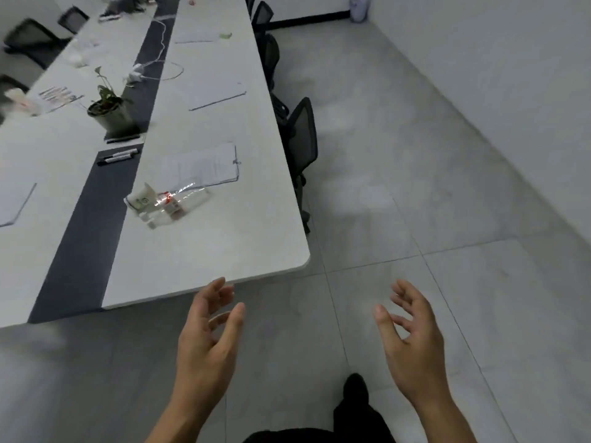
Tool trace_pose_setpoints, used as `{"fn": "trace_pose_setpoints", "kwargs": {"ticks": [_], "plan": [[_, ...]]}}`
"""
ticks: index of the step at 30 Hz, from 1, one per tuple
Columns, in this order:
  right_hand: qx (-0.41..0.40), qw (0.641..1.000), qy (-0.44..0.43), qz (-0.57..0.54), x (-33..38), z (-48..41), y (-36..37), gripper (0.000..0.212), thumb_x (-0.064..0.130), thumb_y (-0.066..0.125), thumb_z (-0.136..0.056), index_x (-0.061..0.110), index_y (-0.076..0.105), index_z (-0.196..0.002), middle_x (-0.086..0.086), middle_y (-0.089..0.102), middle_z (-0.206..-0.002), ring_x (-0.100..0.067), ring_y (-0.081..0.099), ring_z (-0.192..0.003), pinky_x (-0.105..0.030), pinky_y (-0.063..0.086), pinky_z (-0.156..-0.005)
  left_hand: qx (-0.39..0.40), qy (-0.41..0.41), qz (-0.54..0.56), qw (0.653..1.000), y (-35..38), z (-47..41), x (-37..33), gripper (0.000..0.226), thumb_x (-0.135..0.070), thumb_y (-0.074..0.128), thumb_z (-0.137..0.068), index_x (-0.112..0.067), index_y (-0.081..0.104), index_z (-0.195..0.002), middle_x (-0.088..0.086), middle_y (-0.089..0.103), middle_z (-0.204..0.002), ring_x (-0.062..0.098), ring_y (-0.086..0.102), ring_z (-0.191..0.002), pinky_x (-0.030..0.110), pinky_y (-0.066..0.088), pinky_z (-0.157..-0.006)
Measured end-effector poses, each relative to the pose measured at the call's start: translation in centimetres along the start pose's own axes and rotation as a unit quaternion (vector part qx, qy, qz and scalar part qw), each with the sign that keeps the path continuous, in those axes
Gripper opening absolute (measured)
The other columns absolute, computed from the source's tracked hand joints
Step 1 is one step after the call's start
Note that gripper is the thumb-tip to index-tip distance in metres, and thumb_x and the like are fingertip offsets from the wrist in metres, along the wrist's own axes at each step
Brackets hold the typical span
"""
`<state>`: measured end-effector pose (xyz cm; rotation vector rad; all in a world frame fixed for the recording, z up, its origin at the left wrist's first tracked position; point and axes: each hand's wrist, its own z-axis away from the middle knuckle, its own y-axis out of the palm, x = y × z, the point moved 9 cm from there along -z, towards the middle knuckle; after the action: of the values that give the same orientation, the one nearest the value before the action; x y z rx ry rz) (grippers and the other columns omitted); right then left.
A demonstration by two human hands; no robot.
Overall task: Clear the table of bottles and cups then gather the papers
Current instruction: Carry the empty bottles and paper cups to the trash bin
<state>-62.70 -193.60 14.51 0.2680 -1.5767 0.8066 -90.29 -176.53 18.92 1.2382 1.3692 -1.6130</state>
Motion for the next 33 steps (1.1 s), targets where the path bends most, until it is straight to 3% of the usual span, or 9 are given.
{"fn": "trace_pose_setpoints", "kwargs": {"ticks": [2, 7, 12, 19, 22, 25, 28, 33], "plan": [[0.053, 0.999, -0.015, 0.002, 1.7, -4.4, 2.3, 0.054, 0.031, 0.066, -0.091, 0.026, 0.047, -0.142, 0.017, 0.053, -0.134, 0.000, 0.053, -0.123, -0.035, 0.051, -0.099, -0.041, -0.017, -0.006, 0.999, -0.7, -1.2, -0.4, 0.046, -0.031, 0.063, -0.084, -0.038, 0.053, -0.128, -0.008, 0.065, -0.118, 0.011, 0.062, -0.115, 0.028, 0.049, -0.092], [0.192, 0.979, -0.068, 0.001, 6.6, -11.5, 10.9, 0.054, 0.029, 0.067, -0.091, 0.028, 0.047, -0.141, 0.020, 0.053, -0.133, 0.003, 0.053, -0.122, -0.031, 0.050, -0.098, -0.176, -0.066, 0.011, 0.982, -4.7, -3.0, 0.6, 0.041, -0.030, 0.063, -0.083, -0.044, 0.055, -0.120, -0.013, 0.065, -0.116, 0.011, 0.063, -0.113, 0.020, 0.051, -0.086], [0.273, 0.958, -0.090, 0.020, 9.1, -14.2, 20.6, 0.053, 0.037, 0.065, -0.090, 0.044, 0.043, -0.138, 0.025, 0.053, -0.131, 0.005, 0.054, -0.117, -0.021, 0.048, -0.090, -0.233, -0.116, 0.029, 0.965, -7.8, -5.9, 4.1, 0.040, -0.032, 0.063, -0.082, -0.044, 0.055, -0.120, -0.011, 0.066, -0.116, 0.007, 0.063, -0.110, 0.026, 0.049, -0.088], [0.271, 0.956, -0.094, 0.066, 10.7, -17.2, 34.1, 0.053, 0.036, 0.065, -0.091, 0.039, 0.044, -0.140, 0.029, 0.050, -0.130, 0.005, 0.052, -0.119, -0.024, 0.049, -0.093, -0.210, -0.159, 0.068, 0.962, -13.1, -18.1, 12.3, 0.038, -0.014, 0.064, -0.091, -0.040, 0.056, -0.118, -0.005, 0.066, -0.117, 0.002, 0.063, -0.106, 0.021, 0.047, -0.086], [0.257, 0.961, -0.053, 0.084, 11.5, -18.3, 39.4, 0.050, 0.035, 0.064, -0.093, 0.043, 0.044, -0.137, 0.026, 0.052, -0.130, 0.008, 0.052, -0.117, -0.025, 0.050, -0.095, -0.173, -0.173, 0.071, 0.967, -16.1, -23.9, 14.5, 0.036, -0.012, 0.063, -0.093, -0.035, 0.057, -0.120, -0.006, 0.067, -0.115, -0.001, 0.062, -0.107, 0.021, 0.048, -0.086], [0.262, 0.959, -0.021, 0.104, 12.9, -19.2, 45.6, 0.049, 0.034, 0.064, -0.093, 0.045, 0.043, -0.135, 0.024, 0.053, -0.131, 0.007, 0.053, -0.117, -0.025, 0.052, -0.094, -0.149, -0.185, 0.044, 0.970, -19.5, -29.7, 16.4, 0.036, -0.015, 0.062, -0.094, -0.030, 0.055, -0.126, -0.012, 0.065, -0.115, -0.004, 0.061, -0.107, 0.013, 0.047, -0.081], [0.294, 0.946, -0.013, 0.135, 13.8, -20.3, 52.0, 0.049, 0.036, 0.063, -0.093, 0.048, 0.040, -0.135, 0.022, 0.051, -0.133, 0.009, 0.051, -0.118, -0.023, 0.050, -0.095, -0.144, -0.201, 0.028, 0.968, -22.4, -34.4, 18.7, 0.035, -0.016, 0.062, -0.095, -0.032, 0.054, -0.125, -0.013, 0.064, -0.115, -0.004, 0.060, -0.105, 0.008, 0.048, -0.078], [0.363, 0.899, -0.078, 0.231, 13.6, -22.0, 61.2, 0.059, 0.037, 0.060, -0.095, 0.033, 0.034, -0.149, 0.014, 0.041, -0.145, -0.003, 0.044, -0.129, -0.023, 0.039, -0.105, -0.131, -0.242, -0.009, 0.961, -24.7, -38.8, 22.0, 0.035, -0.018, 0.061, -0.096, -0.029, 0.053, -0.128, -0.011, 0.063, -0.116, 0.004, 0.061, -0.108, 0.003, 0.045, -0.079]]}}
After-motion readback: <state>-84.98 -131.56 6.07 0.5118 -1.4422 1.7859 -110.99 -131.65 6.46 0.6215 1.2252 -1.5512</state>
